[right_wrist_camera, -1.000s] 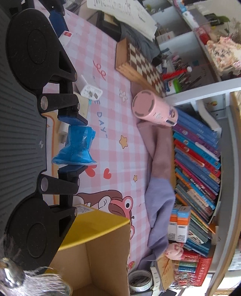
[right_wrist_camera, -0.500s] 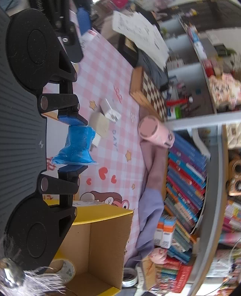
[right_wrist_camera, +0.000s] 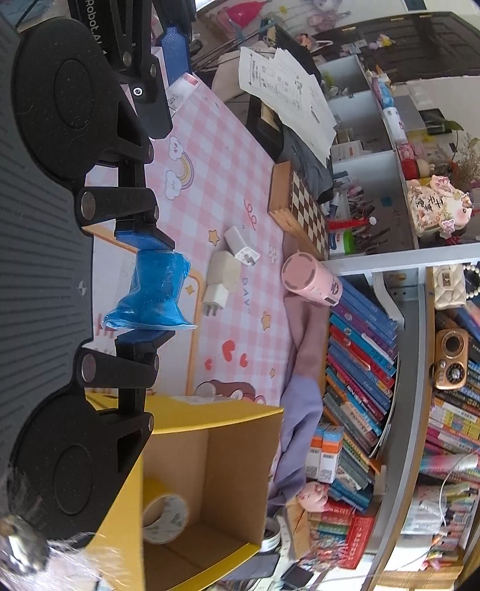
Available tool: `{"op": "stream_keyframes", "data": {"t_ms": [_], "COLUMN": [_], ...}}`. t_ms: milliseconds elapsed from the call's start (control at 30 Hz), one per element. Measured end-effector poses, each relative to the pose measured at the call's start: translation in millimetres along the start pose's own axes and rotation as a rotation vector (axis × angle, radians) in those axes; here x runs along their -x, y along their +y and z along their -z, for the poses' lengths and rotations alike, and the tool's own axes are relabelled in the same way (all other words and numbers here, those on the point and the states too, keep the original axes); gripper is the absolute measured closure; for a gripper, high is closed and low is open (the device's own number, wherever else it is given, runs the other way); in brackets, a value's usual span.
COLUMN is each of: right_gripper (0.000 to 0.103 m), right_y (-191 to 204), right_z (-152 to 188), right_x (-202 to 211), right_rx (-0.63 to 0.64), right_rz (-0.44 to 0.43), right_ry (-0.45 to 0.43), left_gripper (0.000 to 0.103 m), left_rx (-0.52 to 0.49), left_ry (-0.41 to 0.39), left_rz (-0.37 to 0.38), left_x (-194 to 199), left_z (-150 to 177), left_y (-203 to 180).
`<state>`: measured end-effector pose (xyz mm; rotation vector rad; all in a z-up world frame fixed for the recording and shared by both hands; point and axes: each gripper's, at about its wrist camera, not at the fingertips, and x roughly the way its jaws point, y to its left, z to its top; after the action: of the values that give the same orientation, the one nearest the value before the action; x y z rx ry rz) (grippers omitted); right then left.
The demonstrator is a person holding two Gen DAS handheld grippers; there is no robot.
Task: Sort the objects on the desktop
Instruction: 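Carry the stapler box with the left tool while the right carries the blue piece to the box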
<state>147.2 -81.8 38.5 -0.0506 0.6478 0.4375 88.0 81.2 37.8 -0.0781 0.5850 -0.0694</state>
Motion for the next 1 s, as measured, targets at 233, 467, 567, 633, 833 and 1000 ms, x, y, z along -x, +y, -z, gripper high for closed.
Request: {"op": "stream_keyframes", "data": {"t_ms": [233, 467, 567, 633, 833, 1000], "right_gripper": [0.063, 0.063, 0.063, 0.063, 0.063, 0.063], "right_y": [9.5, 2.7, -5.7, -10.9, -27.3, -41.0], "right_z": [21.4, 43.7, 50.2, 55.0, 70.5, 80.3], "right_x": [24.8, 47.7, 55.5, 60.3, 74.5, 88.0], "right_rx": [0.003, -0.045, -0.085, -0.105, -0.154, -0.187], "right_rz": [0.031, 0.095, 0.130, 0.148, 0.204, 0.250], "right_ry": [-0.007, 0.008, 0.020, 0.032, 0.065, 0.074], "left_gripper": [0.049, 0.049, 0.049, 0.049, 0.049, 0.049], "left_rx": [-0.035, -0.066, -0.085, -0.092, -0.108, -0.140], "left_ry": [0.012, 0.029, 0.036, 0.039, 0.058, 0.069], "left_rz": [0.038, 0.105, 0.141, 0.162, 0.230, 0.287], "left_x": [16.4, 22.4, 24.0, 23.9, 20.6, 17.3], "left_z": [14.9, 25.0, 28.0, 29.4, 34.9, 36.6], "left_y": [-7.9, -20.5, -28.4, -33.7, -51.0, -69.6]}}
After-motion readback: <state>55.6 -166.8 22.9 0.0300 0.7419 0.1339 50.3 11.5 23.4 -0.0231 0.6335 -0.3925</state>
